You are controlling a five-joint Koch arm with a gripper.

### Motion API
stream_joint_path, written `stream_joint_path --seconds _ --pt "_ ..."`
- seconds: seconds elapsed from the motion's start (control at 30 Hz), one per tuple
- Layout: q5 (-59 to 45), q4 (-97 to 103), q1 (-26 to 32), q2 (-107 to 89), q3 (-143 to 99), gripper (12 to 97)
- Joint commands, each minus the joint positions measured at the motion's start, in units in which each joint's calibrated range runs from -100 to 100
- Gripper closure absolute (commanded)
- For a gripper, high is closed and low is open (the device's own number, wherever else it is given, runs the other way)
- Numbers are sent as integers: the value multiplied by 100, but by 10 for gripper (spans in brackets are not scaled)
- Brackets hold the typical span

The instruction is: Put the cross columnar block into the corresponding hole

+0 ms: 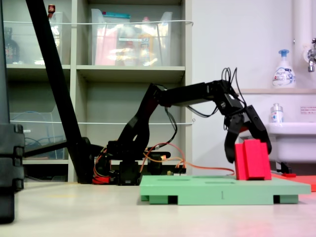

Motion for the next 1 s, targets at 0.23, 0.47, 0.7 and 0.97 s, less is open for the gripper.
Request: stream_joint_path --seconds 0.23,0.47,0.7,0.97 --pt "532 713 -88 101 288 620" --pt "518 713 -93 380 278 619" --pt "317 722 -68 450 308 621" --pt "308 462 -20 17 318 621"
